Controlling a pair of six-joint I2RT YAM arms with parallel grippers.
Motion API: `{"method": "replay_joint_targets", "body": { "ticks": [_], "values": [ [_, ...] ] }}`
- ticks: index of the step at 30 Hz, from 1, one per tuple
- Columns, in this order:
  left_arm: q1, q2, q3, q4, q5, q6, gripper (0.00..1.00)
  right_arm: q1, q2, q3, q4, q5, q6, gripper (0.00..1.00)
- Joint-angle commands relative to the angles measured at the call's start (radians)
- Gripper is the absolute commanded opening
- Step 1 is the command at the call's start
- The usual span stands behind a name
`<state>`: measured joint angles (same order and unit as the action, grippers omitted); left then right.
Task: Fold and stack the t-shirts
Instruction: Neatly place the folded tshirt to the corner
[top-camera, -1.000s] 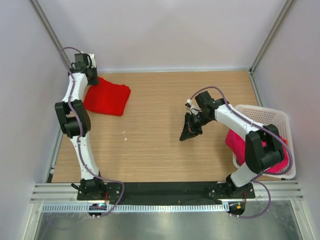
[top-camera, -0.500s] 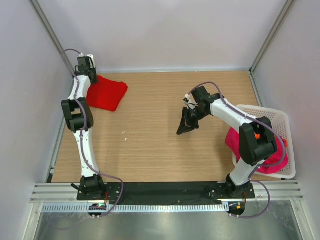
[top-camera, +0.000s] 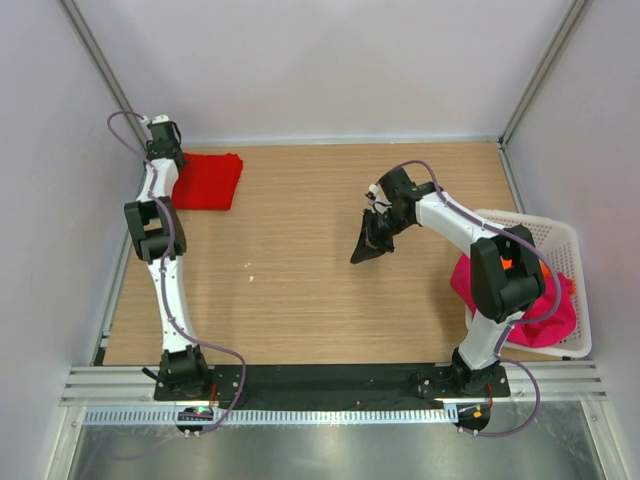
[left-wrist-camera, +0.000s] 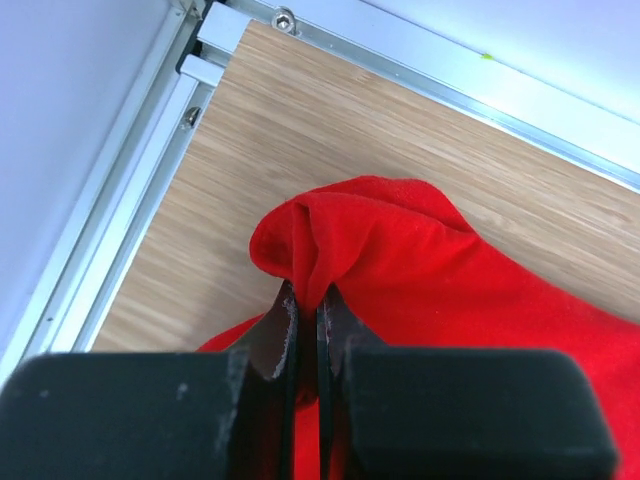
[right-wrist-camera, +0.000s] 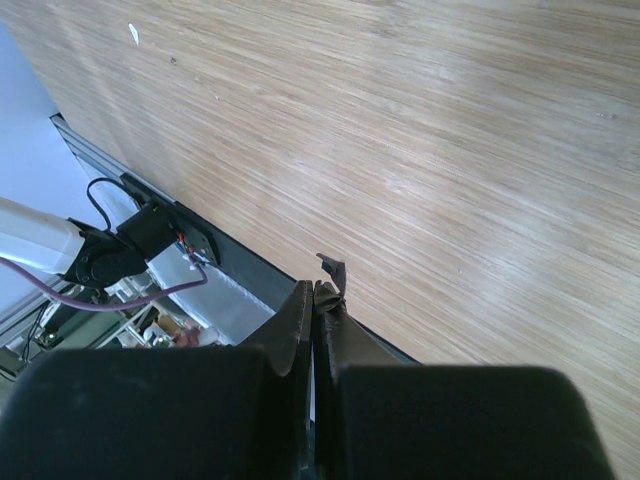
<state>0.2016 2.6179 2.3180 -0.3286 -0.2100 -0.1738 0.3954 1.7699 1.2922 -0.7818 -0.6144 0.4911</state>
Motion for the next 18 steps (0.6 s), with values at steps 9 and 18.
{"method": "replay_joint_targets", "body": {
  "ticks": [9, 18],
  "values": [
    [0.016, 0.047, 0.093, 0.146, -0.034, -0.001, 0.00, 0.002, -0.003, 0.021, 0.026, 0.035, 0.046, 0.01],
    [0.035, 0.071, 0.119, 0.180, -0.072, -0.035, 0.00, 0.002, 0.000, 0.006, 0.050, 0.033, 0.072, 0.01]
  ]
}}
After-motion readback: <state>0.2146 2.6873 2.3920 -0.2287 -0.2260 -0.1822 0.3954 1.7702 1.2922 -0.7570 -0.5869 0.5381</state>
